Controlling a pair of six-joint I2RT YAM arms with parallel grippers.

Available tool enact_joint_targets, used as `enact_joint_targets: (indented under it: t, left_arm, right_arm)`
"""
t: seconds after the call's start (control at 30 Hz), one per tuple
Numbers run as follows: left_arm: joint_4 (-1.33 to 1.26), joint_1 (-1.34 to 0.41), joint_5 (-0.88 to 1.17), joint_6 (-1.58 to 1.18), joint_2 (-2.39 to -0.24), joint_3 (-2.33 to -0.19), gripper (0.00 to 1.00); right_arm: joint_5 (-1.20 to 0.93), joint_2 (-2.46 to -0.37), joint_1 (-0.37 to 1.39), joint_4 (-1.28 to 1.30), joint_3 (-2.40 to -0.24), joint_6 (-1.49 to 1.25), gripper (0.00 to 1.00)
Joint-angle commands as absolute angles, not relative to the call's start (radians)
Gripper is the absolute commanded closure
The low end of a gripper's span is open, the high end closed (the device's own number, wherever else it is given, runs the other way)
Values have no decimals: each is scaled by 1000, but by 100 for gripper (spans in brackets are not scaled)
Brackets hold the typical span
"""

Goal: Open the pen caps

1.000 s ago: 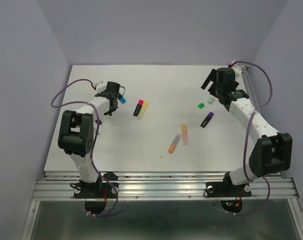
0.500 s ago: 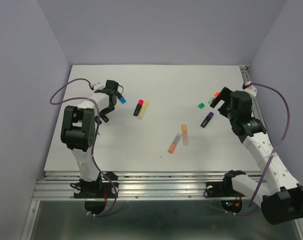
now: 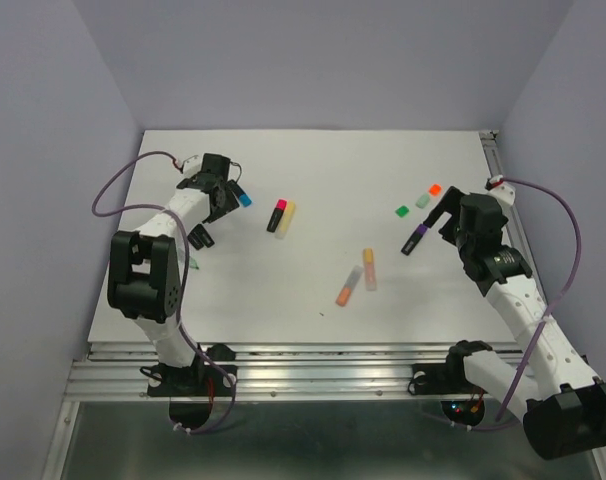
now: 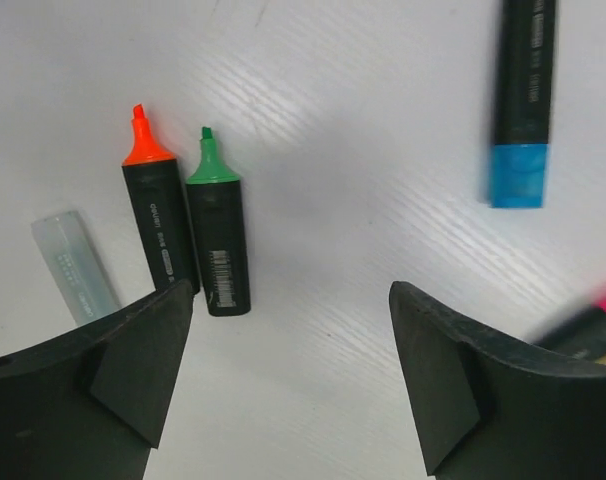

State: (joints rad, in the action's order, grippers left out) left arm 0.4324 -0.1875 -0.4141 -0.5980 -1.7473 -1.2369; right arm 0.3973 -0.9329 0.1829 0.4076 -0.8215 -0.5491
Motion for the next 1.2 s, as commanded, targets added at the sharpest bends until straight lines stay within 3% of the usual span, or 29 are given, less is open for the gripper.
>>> enact_joint_targets:
  t: [0.0,0.07,0.63,1.03,1.17]
  left_arm:
    - [365,-183,-324,-561,-1677,-1281,8]
    - [388,-183,-325,-561,-1709,-1337,2]
    - [653,-183,-301,-598,-2228,-2027,1]
    - [725,-183,-302,-629,-2378,-2138,1]
    - [745,-181,-310,-634,-2404,-2146,9]
  right_arm:
    - [426,-907,176,368,-796,-534,0]
    - [422,-907,178,365,-792,-532,0]
    - [428,-916,176,356,-776,-528,0]
    - [451,-927,178,356,-759,-535,0]
    - [457,-914,176,356,-756,-538,0]
